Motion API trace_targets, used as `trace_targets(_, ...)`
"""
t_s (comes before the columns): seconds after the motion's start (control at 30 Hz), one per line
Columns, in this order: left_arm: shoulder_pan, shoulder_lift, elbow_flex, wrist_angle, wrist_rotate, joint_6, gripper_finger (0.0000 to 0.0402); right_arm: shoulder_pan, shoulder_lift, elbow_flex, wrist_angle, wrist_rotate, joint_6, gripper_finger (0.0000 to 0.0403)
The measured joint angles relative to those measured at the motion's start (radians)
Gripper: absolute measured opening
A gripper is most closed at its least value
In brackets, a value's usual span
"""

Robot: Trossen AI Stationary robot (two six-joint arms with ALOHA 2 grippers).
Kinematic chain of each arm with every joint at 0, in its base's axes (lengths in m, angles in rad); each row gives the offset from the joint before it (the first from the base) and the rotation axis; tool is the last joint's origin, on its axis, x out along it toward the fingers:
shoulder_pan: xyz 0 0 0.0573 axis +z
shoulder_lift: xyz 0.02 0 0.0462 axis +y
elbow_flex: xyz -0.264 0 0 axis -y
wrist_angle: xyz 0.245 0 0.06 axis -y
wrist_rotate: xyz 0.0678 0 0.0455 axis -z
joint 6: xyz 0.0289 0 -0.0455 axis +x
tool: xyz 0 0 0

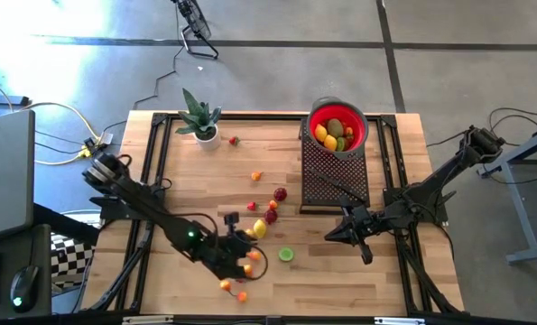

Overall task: Pick & Place Fruit
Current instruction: Put the kiwi into the strainer bowl on the shelf

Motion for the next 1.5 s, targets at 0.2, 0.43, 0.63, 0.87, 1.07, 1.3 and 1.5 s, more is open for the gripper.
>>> trace_targets(0.2,0.006,-0.164,-0.177,0.085,-0.001,0.01,0.0037,0.0,0.0,0.0,0.0,0.0,-0.007,0.0002)
trace_targets(0.43,0.004,-0.34,-0.411,0.304,0.026,0.063,0.0037,0.0,0.0,0.0,-0.001,0.072,-0.034,0.0003)
trace_targets(0.63,0.025,-0.48,-0.546,0.363,0.043,0.221,0.0037,0.0,0.0,0.0,-0.01,0.141,-0.034,0.0003)
trace_targets(0.87,0.151,-0.649,-0.656,0.423,0.237,0.369,0.0037,-0.001,0.0,0.0,-0.012,0.285,-0.035,0.0003)
trace_targets(1.07,0.249,-0.707,-0.698,0.533,0.44,0.545,0.0037,-0.002,0.0,0.0,-0.005,0.315,-0.051,0.0003)
trace_targets(1.3,0.395,-0.773,-0.743,0.508,0.613,0.557,0.0037,-0.003,0.0,0.0,0.018,0.366,-0.058,0.0003)
trace_targets(1.5,0.483,-0.803,-0.751,0.531,0.718,0.546,0.0037,-0.003,0.0,0.0,0.074,0.394,-0.055,0.0002)
